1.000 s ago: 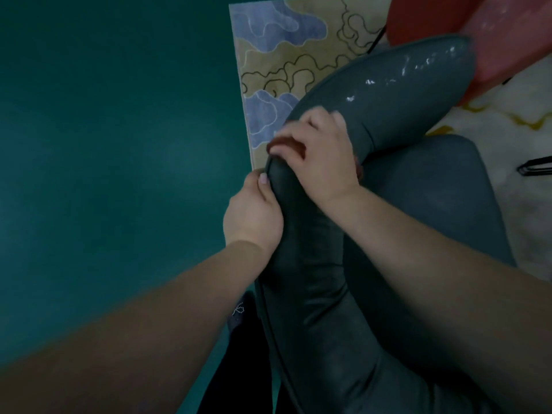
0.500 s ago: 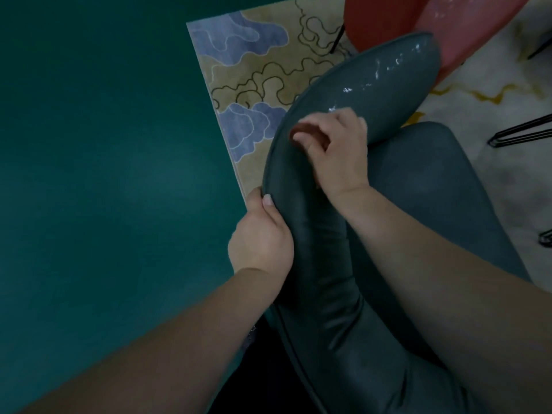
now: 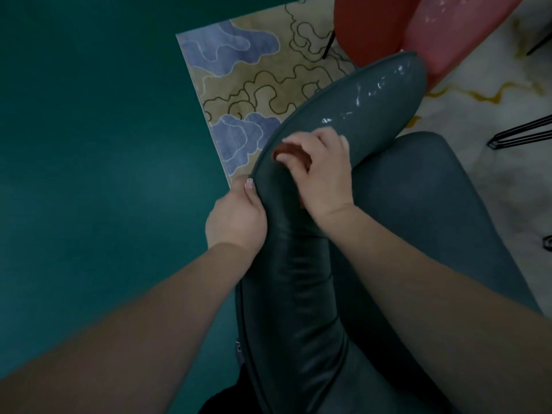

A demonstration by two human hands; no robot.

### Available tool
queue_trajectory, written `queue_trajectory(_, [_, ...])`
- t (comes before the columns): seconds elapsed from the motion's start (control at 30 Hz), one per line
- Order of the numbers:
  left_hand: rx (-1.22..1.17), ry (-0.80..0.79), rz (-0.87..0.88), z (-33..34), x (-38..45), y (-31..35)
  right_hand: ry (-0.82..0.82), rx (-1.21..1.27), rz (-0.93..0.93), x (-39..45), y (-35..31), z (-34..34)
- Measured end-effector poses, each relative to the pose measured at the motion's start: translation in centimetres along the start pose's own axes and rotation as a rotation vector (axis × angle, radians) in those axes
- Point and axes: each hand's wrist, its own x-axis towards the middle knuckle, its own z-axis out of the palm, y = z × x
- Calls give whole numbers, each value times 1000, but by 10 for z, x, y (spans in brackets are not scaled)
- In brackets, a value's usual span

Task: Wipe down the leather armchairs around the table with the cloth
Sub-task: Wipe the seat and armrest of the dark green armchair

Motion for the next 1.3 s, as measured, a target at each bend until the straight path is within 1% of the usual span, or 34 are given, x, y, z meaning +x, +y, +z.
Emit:
queue_trajectory(0.1, [40, -33, -14, 1, 2, 1, 64, 69, 37, -24, -3, 2])
queue_trajectory(0.17, [2, -74, 1, -1, 7, 1, 40, 96, -20, -37, -4, 0])
queue_trajectory(0.23, [-54, -99, 28, -1, 18, 4, -7, 60, -59, -21, 2, -1])
queue_trajectory(0.27, [-75, -109, 39, -1, 26, 7, 0, 29, -35, -5, 5, 0])
queue_trajectory(0.33, [-87, -140, 72, 1, 45, 14, 86, -51, 86, 32, 14, 4])
queue_trajectory(0.4, [-64, -171, 130, 3, 64, 24, 174, -25, 220, 56, 21, 4])
queue_trajectory(0.43, [-53, -183, 165, 4, 73, 29, 199, -1, 235, 56, 22, 4])
queue_trajectory(0.5, [-39, -199, 226, 6, 88, 38, 209, 4, 205, 35, 17, 6])
queue_trajectory(0.6, [-28, -222, 294, 11, 102, 46, 179, 47, 130, 0, 3, 10])
queue_trajectory(0.67, [-58, -244, 296, 13, 104, 46, 147, 48, 113, 13, 9, 8])
queue_trajectory(0.73, [-63, -286, 301, 14, 106, 44, 186, -1, 164, 43, 20, 6])
queue_trajectory(0.8, [-30, -328, 314, 13, 112, 45, 262, -18, 265, 64, 26, 6])
queue_trajectory(0.87, [3, -362, 330, 12, 117, 49, 317, -2, 323, 60, 23, 9])
queue_trajectory(0.93, [8, -389, 354, 13, 122, 55, 321, 3, 305, 38, 14, 10])
queue_trajectory(1.0, [20, -420, 384, 16, 130, 62, 292, 9, 262, 20, 7, 11])
queue_trajectory(1.1, [48, -475, 405, 22, 146, 74, 267, -13, 224, 31, 17, 10])
queue_trajectory(1.2, [63, -510, 427, 29, 162, 90, 339, -27, 291, 67, 36, 8])
queue_trajectory(1.3, [57, -518, 411, 43, 172, 111, 424, -10, 322, 69, 46, 11])
